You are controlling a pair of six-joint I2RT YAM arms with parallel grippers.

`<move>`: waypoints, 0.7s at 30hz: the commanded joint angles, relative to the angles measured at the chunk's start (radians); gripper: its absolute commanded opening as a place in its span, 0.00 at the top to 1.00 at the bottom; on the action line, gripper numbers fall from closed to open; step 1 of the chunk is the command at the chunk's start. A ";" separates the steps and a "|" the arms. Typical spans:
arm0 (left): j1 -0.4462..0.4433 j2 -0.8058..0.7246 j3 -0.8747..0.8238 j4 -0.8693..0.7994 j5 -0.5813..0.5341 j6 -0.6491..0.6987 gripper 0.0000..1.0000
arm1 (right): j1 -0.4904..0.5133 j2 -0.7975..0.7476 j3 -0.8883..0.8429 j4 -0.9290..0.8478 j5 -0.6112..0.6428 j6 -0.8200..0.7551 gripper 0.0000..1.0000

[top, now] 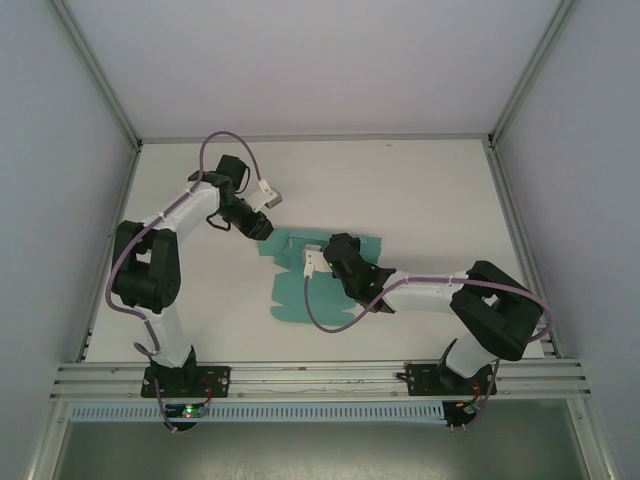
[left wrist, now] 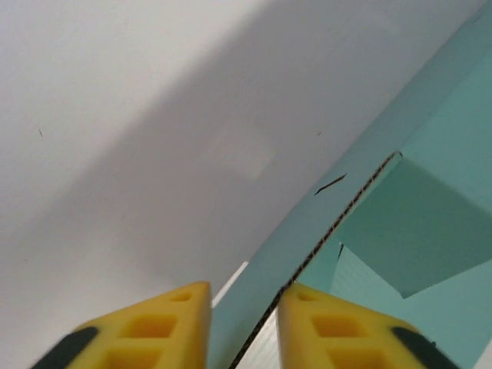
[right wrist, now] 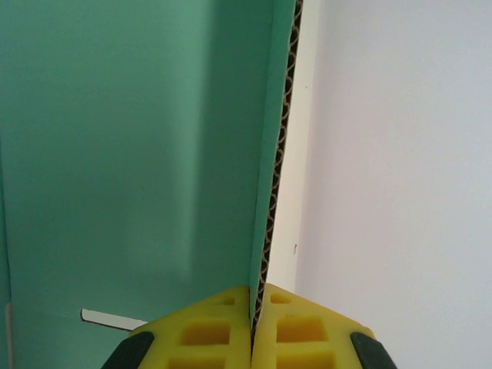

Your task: Assemble paper box

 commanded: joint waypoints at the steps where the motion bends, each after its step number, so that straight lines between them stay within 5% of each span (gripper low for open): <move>1: -0.005 -0.017 0.004 0.030 -0.005 -0.086 0.83 | -0.003 0.000 -0.002 -0.029 -0.018 0.019 1.00; 6: -0.035 -0.050 -0.028 0.097 -0.056 -0.251 1.00 | 0.012 -0.004 0.002 -0.034 -0.013 0.034 1.00; 21: -0.243 -0.262 -0.217 0.248 -0.118 -0.493 1.00 | 0.035 -0.012 0.009 -0.049 0.015 0.102 1.00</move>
